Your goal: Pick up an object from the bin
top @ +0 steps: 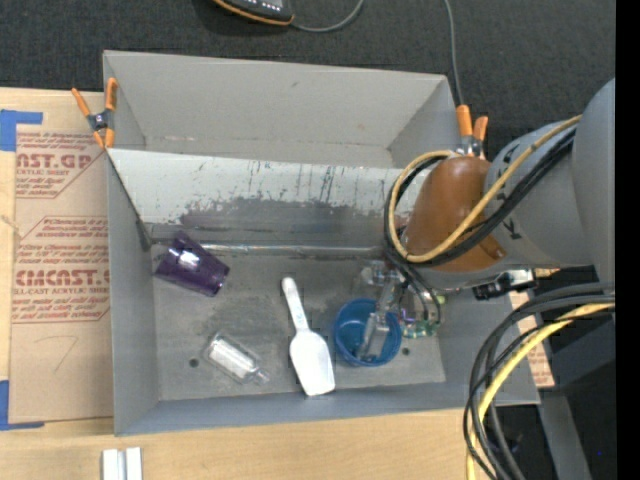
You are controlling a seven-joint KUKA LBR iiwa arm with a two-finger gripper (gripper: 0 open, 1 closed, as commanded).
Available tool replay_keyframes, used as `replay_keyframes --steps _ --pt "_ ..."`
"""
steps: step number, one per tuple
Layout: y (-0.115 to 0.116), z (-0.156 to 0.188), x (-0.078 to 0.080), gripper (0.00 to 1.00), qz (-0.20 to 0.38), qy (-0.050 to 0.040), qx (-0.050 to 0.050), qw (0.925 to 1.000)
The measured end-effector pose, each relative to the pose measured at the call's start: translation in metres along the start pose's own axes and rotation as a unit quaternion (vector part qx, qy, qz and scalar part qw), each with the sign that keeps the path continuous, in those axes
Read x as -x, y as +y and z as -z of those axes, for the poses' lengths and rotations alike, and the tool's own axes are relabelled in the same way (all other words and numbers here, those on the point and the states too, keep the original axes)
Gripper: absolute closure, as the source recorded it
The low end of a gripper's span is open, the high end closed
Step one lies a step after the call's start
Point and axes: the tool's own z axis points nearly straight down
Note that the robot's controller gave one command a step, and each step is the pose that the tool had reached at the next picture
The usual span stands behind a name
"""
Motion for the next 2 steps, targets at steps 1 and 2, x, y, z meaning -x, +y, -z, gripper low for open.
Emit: replay_keyframes --steps 1,2 --pt "0.0087 -0.003 0.003 1.0 0.061 0.0041 0.001 0.9981" --pt "0.0087 -0.0031 0.003 1.0 0.061 0.0041 0.001 0.9981"
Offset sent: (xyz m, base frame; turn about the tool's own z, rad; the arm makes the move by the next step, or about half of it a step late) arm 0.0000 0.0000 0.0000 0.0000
